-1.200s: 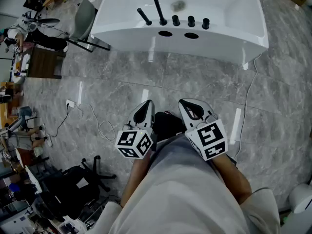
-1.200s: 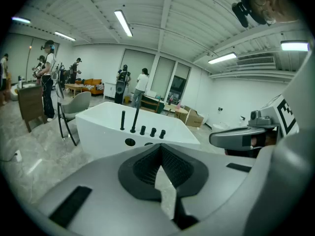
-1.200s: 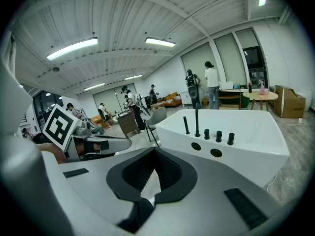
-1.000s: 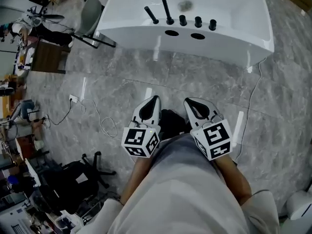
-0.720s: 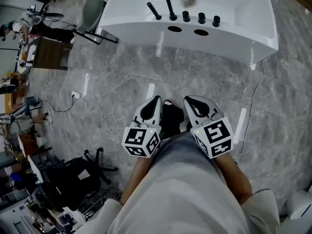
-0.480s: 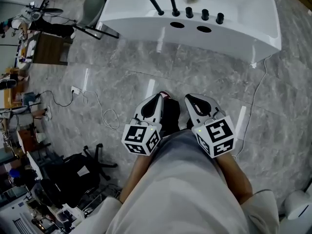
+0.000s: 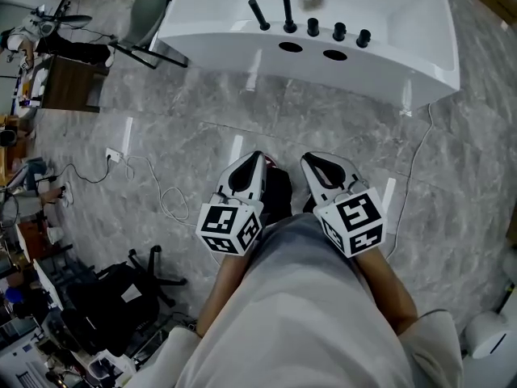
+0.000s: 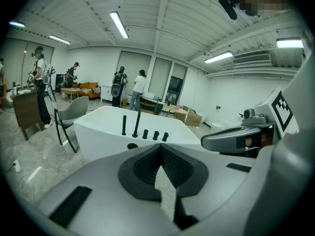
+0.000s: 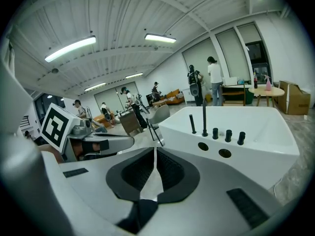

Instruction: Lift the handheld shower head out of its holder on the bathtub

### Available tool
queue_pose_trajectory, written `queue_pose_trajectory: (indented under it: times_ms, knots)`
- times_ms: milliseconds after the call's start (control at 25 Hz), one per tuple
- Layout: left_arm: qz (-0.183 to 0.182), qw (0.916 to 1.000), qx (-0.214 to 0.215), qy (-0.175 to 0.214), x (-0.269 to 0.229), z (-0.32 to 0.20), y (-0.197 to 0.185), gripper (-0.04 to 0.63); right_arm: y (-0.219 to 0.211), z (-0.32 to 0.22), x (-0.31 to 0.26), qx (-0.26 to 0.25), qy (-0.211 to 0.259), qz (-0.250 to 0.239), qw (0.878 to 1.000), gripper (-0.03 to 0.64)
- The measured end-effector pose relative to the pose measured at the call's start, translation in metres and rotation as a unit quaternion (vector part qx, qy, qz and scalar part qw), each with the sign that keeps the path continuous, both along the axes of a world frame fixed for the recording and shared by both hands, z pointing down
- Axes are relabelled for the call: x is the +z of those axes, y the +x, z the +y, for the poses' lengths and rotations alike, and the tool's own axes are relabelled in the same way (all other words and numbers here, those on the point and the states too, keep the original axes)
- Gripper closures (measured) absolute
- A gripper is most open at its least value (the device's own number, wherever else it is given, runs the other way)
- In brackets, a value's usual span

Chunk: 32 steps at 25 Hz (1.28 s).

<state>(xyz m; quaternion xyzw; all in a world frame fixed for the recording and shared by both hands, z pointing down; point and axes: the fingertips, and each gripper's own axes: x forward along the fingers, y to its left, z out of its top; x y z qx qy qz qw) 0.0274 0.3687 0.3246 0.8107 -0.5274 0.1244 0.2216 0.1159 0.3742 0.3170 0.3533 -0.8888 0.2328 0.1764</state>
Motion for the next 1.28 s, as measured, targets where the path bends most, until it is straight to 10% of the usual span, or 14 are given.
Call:
queue_pose_trajectory:
  times_ms: [1280]
  knots:
    - [0.067, 0.9951, 0.072, -0.002, -0.004, -0.102, -0.146, 0.589, -0.205, -0.095, -0.008, -0.038, 0.009, 0.040, 0.998, 0.594]
